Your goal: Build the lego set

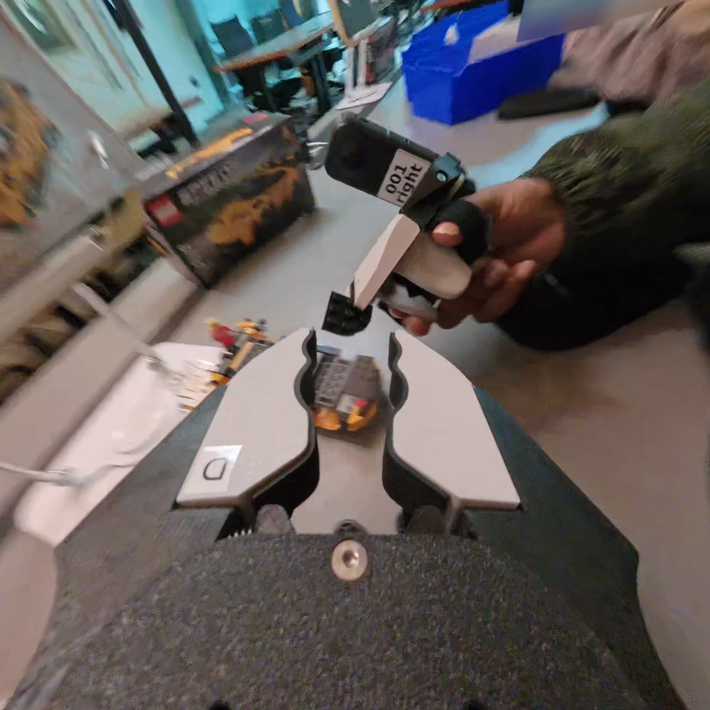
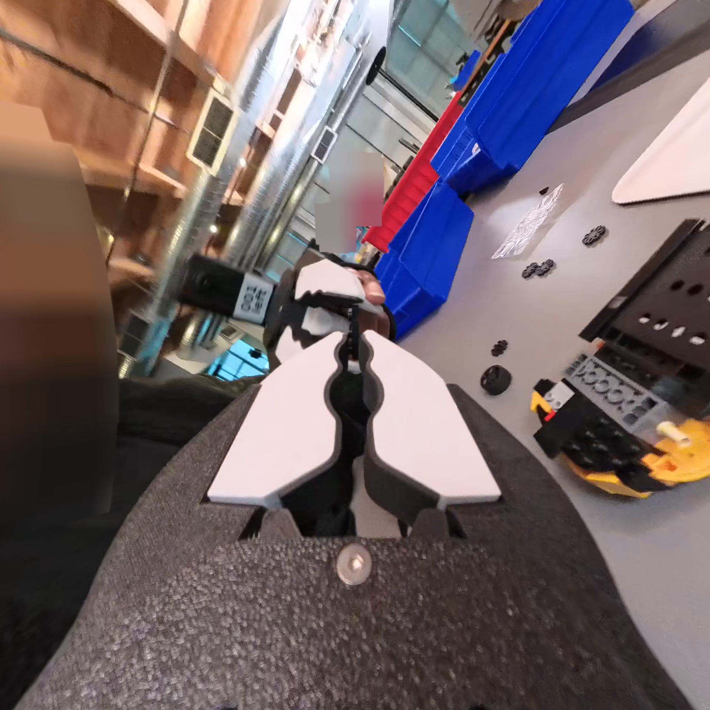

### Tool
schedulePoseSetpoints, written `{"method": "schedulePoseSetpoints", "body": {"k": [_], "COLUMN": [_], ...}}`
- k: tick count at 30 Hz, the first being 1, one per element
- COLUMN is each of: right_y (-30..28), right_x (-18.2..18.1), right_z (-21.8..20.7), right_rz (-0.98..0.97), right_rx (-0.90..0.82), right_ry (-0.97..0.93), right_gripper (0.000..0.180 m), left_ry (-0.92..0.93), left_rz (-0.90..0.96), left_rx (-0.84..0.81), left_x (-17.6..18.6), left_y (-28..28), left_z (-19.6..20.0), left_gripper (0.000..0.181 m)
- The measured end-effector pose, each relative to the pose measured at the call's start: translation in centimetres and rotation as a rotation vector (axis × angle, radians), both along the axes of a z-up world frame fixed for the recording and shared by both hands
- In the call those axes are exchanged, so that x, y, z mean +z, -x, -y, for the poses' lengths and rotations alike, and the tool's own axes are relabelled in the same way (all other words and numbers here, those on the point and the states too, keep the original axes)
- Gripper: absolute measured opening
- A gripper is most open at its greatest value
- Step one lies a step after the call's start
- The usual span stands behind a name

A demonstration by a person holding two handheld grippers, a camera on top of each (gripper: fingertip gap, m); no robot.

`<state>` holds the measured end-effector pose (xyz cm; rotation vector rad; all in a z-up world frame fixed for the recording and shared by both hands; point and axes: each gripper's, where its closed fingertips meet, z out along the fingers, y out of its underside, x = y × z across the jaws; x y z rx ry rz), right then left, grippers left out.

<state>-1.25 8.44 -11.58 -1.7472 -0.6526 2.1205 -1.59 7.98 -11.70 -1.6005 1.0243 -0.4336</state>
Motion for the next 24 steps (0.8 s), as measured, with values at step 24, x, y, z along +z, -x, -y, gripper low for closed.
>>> {"method": "schedulePoseSetpoints", "body": {"k": [24], "right_y": [-3.9], "right_x": [-10.6], "right_z": [-4.4], "right_rz": [0.709], "right_rx": [-0.056], "right_ry": [-1.165], "right_gripper": [0.046], "left_ry": [0.209], "left_rz": [-0.261], "left_rx": [-0.18], "left_x": [-9.1], "left_y": [-0.2], "left_z": [-3.4], "left_gripper": [0.024]}}
